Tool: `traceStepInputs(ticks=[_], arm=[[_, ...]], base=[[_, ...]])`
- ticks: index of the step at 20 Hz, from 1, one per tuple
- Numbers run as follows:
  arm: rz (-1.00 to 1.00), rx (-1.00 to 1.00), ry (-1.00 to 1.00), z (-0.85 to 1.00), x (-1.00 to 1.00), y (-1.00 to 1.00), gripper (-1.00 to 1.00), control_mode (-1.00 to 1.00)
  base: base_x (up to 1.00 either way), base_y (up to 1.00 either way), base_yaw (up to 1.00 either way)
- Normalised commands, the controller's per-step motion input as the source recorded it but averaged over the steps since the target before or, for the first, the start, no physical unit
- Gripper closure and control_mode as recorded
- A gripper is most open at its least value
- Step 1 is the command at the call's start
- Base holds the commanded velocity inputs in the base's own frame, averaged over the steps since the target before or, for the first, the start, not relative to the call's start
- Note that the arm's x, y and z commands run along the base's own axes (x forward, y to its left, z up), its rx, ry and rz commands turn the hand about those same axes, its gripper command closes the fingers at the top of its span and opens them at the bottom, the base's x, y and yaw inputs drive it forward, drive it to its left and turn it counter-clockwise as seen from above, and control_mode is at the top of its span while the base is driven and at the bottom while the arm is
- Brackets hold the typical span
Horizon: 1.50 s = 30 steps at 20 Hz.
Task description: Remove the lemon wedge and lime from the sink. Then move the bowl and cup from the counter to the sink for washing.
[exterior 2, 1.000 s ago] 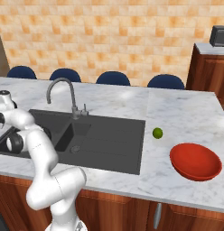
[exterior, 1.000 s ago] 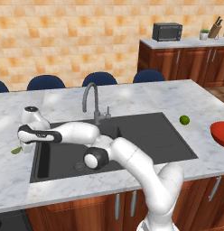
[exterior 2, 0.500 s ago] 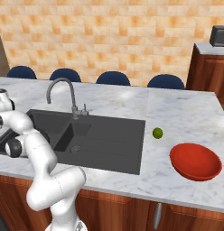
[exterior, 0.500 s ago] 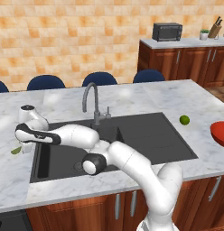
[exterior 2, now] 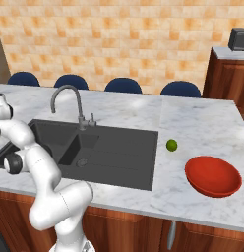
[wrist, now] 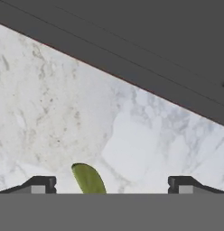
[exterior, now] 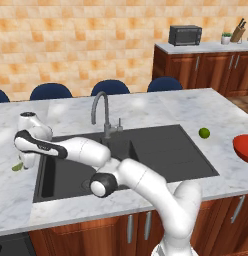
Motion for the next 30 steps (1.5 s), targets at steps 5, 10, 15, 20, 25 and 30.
traceStepInputs(ticks=[5,10,15,20,25,30], arm=[[0.19,-0.03,-0.01,0.20,-0.34,-0.05,-1.00,-1.00],[0.29,-0.06,-0.10,0.18,-0.40,-0.07,-1.00,-1.00],[0.30,-0.01,-0.09,0.18,-0.33,-0.22,-1.00,-1.00],[0.41,0.00,-0.07,0.07,-0.23,-0.22,-1.00,-1.00],[0.55,0.00,-0.15,0.00,-0.27,-0.17,-1.00,-1.00],[0.43,0.14,-0.12,0.00,-0.20,-0.08,-1.00,-1.00]], base=[[0.00,0.00,0.00],[0.00,0.00,0.00],[0.00,0.00,0.00],[0.00,0.00,0.00],[0.00,0.00,0.00],[0.00,0.00,0.00]])
